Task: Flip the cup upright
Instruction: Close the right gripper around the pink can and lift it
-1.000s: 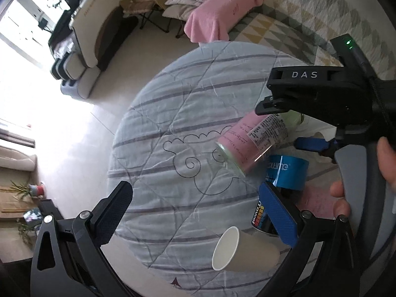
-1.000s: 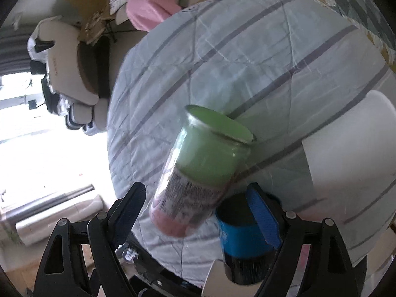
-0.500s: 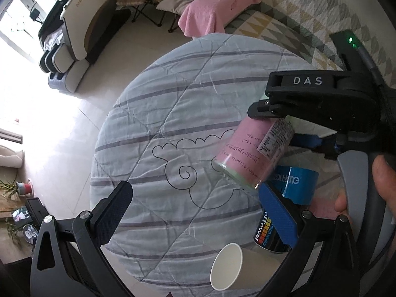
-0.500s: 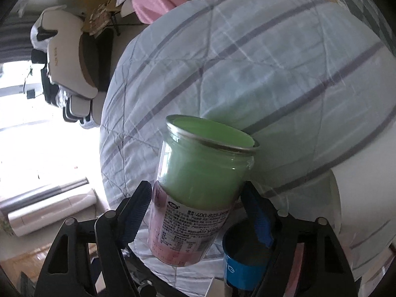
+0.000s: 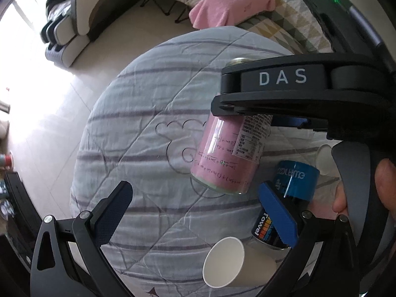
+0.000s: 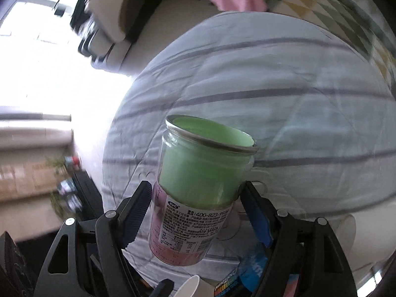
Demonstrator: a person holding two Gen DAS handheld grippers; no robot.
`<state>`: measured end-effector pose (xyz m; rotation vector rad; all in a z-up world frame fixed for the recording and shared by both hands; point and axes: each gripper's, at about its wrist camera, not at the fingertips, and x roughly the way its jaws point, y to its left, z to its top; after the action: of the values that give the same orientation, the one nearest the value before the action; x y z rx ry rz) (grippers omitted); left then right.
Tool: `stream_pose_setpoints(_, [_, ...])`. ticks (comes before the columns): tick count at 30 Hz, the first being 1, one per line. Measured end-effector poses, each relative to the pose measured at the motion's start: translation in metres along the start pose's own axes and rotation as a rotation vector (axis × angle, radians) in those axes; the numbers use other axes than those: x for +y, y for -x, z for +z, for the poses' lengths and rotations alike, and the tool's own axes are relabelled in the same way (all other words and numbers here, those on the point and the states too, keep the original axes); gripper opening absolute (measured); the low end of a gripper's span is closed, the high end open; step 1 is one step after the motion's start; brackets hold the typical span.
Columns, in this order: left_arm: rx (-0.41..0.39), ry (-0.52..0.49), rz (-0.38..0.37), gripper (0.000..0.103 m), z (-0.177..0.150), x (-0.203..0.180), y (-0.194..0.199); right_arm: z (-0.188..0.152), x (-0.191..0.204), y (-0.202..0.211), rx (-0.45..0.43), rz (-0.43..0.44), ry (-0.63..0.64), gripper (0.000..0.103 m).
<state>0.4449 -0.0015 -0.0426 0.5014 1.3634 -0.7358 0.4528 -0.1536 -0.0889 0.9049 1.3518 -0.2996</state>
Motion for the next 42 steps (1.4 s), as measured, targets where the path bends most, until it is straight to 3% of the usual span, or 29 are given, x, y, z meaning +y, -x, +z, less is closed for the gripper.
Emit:
stream_pose_setpoints(19, [-0.024, 0.323, -0.107, 0.103, -0.049, 0.052, -0.003, -0.018, 0.102, -0.032, 0.112, -0.178, 0.524, 0.075])
stream_pose_setpoints(29, [-0.054, 0.417, -0.121, 0.103, -0.068, 0.056, -0.004, -0.034, 0.135, -0.052, 0.223, -0.312, 0.779, 0.075])
stream_pose_setpoints(34, [-0.058, 0.435, -0.13, 0.103, -0.063, 0.049, -0.012, -0.027, 0.133, -0.062, 0.297, -0.319, 0.79, 0.075])
stream_pose_setpoints(40, [-0.069, 0.451, -0.131, 0.103, -0.063, 0.042, -0.018, -0.011, 0.126, -0.068, 0.355, -0.234, 0.725, 0.075])
stream_pose_setpoints(42, [-0.065, 0.457, -0.143, 0.103, -0.063, 0.04, -0.021, -0.008, 0.123, -0.065, 0.333, -0.208, 0.712, 0.075])
